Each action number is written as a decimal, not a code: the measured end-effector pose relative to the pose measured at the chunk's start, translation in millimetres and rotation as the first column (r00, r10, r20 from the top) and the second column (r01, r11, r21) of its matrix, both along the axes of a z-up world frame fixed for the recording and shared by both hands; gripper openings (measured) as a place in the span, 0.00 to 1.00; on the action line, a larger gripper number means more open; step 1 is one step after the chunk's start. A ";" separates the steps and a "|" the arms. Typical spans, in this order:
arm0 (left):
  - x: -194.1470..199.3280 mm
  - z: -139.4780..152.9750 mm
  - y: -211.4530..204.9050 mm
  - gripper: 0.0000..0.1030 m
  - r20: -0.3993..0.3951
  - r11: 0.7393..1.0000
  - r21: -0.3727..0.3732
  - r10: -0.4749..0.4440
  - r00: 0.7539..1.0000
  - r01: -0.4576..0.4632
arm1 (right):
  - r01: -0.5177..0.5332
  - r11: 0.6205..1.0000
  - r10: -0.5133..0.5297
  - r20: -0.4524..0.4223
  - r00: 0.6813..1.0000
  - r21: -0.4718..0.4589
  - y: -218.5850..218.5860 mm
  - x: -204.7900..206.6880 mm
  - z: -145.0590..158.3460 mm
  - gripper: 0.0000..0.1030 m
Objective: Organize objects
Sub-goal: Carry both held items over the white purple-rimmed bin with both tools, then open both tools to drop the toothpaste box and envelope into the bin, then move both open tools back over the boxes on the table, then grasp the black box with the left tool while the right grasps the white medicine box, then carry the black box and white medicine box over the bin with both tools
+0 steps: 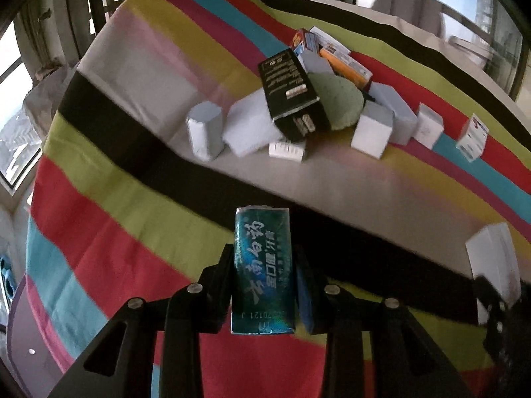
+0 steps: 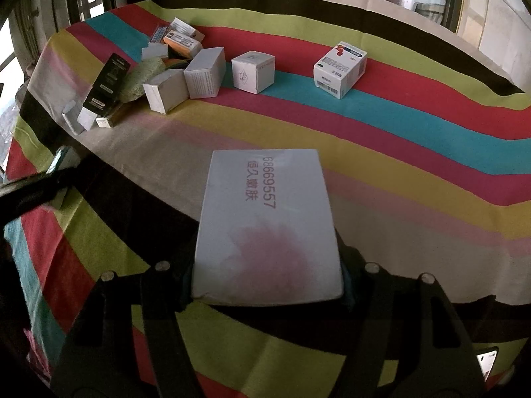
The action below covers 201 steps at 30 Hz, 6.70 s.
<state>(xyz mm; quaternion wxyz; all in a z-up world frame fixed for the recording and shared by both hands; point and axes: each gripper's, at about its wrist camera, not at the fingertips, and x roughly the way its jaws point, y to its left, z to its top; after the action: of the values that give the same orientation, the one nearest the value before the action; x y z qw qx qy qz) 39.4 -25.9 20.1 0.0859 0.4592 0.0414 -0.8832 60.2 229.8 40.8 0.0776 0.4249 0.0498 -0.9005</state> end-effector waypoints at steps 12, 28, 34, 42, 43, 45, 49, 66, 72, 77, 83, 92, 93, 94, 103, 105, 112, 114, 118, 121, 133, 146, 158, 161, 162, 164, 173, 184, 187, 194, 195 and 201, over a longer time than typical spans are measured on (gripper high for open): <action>44.9 2.1 -3.3 0.33 0.001 0.999 0.020 -0.029 1.000 0.029 | -0.003 1.000 0.003 -0.006 1.000 0.012 1.0 -4.3 -1.3 0.67; 107.5 10.7 -15.8 0.33 -0.006 0.998 0.012 -0.063 0.998 0.063 | -0.031 0.999 0.031 -0.028 0.999 -0.022 -16.6 53.8 26.2 0.67; 122.3 8.8 -24.5 0.33 -0.013 0.998 0.016 -0.057 0.998 0.057 | -0.083 0.997 0.083 -0.032 0.996 -0.004 -41.6 78.8 33.0 0.67; 143.9 8.8 -42.4 0.33 -0.029 0.999 0.017 -0.040 0.999 0.040 | -0.141 0.990 0.141 -0.044 0.989 -0.004 -64.9 106.5 40.6 0.67; 148.4 9.2 -46.3 0.33 -0.032 0.999 0.015 -0.035 0.999 0.036 | -0.150 0.989 0.150 -0.047 0.988 -0.002 -69.3 110.2 41.8 0.67; 155.2 10.4 -53.5 0.33 -0.035 0.999 0.015 -0.027 0.999 0.028 | -0.170 0.985 0.170 -0.053 0.984 0.003 -78.0 115.9 44.3 0.67; 171.4 12.5 -71.5 0.33 -0.047 1.000 0.015 -0.001 0.999 0.002 | -0.218 0.976 0.218 -0.066 0.974 0.008 -97.3 129.4 49.9 0.67; 235.9 -0.2 -158.0 0.33 -0.050 0.989 0.024 0.150 0.987 -0.149 | -0.462 0.882 0.469 -0.082 0.879 0.086 -206.8 202.6 58.7 0.67; 253.3 -8.5 -186.9 0.33 -0.041 0.976 0.016 0.217 0.975 -0.216 | -0.555 0.825 0.563 -0.056 0.825 0.107 -234.7 225.6 51.3 0.67; 261.7 -15.6 -203.2 0.33 -0.032 0.965 0.011 0.261 0.965 -0.260 | -0.612 0.782 0.619 -0.033 0.785 0.119 -254.2 243.3 43.9 0.67; 269.5 -15.4 -220.4 0.34 -0.054 0.944 -0.016 0.328 0.943 -0.329 | -0.678 0.727 0.682 -0.006 0.731 0.108 -271.9 257.6 34.6 0.68; 283.6 0.1 -234.1 0.81 -0.122 0.909 -0.032 0.410 0.904 -0.417 | -0.686 0.723 0.689 -0.010 0.725 0.083 -270.2 257.5 35.4 0.78; 281.1 1.6 -231.0 0.81 -0.122 0.915 -0.027 0.398 0.909 -0.404 | -0.676 0.732 0.679 -0.011 0.734 0.085 -264.1 252.8 36.4 0.78; 278.9 2.6 -226.6 0.81 -0.122 0.922 -0.017 0.383 0.916 -0.388 | -0.666 0.741 0.670 -0.014 0.743 0.085 -257.6 247.4 37.2 0.78; 202.7 8.0 -145.5 0.81 -0.077 0.988 0.083 0.134 0.988 -0.127 | -0.411 0.911 0.411 -0.013 0.911 0.019 -152.9 151.1 37.2 0.79; 178.2 10.0 -120.1 0.81 -0.065 0.993 0.100 0.076 0.995 -0.069 | -0.329 0.944 0.329 -0.005 0.944 0.002 -126.6 128.2 35.8 0.79; 74.8 18.0 -51.1 0.81 -0.087 0.992 0.122 -0.032 0.996 0.043 | -0.146 0.989 0.147 0.022 0.989 -0.015 -48.6 73.6 26.9 0.79; 42.3 27.1 -39.2 0.81 -0.113 0.988 0.150 -0.030 0.993 0.047 | -0.122 0.992 0.123 0.026 0.992 -0.008 -35.0 61.6 24.7 0.79; -27.2 40.2 -23.6 0.81 -0.157 0.983 0.182 0.005 0.988 0.024 | -0.071 0.997 0.072 0.030 0.997 -0.025 -8.7 36.0 21.4 0.79; -74.7 37.7 -19.9 0.81 -0.163 0.983 0.186 0.037 0.986 -0.006 | -0.024 0.999 0.025 0.028 0.999 -0.040 9.5 12.5 22.0 0.79; -120.6 25.7 -2.9 0.40 -0.216 0.985 0.166 -0.016 0.976 0.053 | 0.240 0.953 -0.230 0.070 0.971 -0.184 78.4 -122.6 21.3 0.80; -50.1 8.1 6.7 0.40 -0.076 0.976 0.044 -0.208 0.975 0.212 | 0.354 0.932 -0.352 0.035 0.935 -0.076 48.4 -224.7 4.3 0.56; -53.8 -17.3 20.2 0.75 -0.041 0.971 0.024 -0.236 0.971 0.237 | 0.328 0.913 -0.309 0.114 0.944 -0.243 87.8 -165.3 14.5 0.79; -45.4 -12.5 18.4 0.75 -0.050 0.973 0.024 -0.226 0.973 0.228 | 0.372 0.901 -0.366 0.068 0.928 -0.222 89.6 -155.2 20.2 0.80; -45.9 -12.7 14.0 0.77 -0.059 0.976 0.043 -0.212 0.975 0.215 | 0.381 0.902 -0.377 0.061 0.924 -0.203 88.3 -154.2 18.8 0.80; -49.3 -12.0 11.8 0.80 -0.071 0.977 0.065 -0.197 0.978 0.202 | 0.377 0.908 -0.369 0.077 0.926 -0.184 84.3 -158.8 12.6 0.80; -50.8 -13.0 8.4 0.75 -0.081 0.987 0.066 -0.143 0.986 0.149 | 0.341 0.940 -0.340 0.032 0.940 -0.022 64.0 -176.1 11.4 0.44; -43.4 -10.1 0.8 0.40 -0.094 0.995 0.045 -0.089 0.992 0.094 | -0.003 0.997 0.007 0.046 0.999 -0.071 -16.7 -9.8 19.1 0.44; -42.6 -10.3 1.1 0.39 -0.097 0.995 0.049 -0.085 0.992 0.090 | -0.024 0.997 0.028 0.052 0.998 -0.073 -34.7 16.3 17.8 0.44; 3.8 -5.7 -2.3 0.39 -0.098 0.995 0.073 -0.065 0.993 0.072 | -0.041 0.999 0.042 0.031 0.999 -0.025 -13.4 46.1 28.7 0.44; 11.0 -5.8 -1.9 0.39 -0.093 0.994 0.078 -0.068 0.993 0.076 | -0.043 0.999 0.043 0.029 0.999 -0.017 -13.1 45.4 28.7 0.44; 56.9 1.8 7.3 0.39 -0.084 0.990 0.019 -0.135 0.987 0.137 | -0.055 0.998 0.054 0.021 0.998 0.010 -17.1 52.6 29.8 0.44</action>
<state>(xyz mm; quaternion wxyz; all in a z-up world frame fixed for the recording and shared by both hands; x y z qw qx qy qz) 96.3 -18.6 21.8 0.0181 0.4250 0.0247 -0.9047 112.8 212.7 70.5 0.1005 0.4333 0.0653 -0.8932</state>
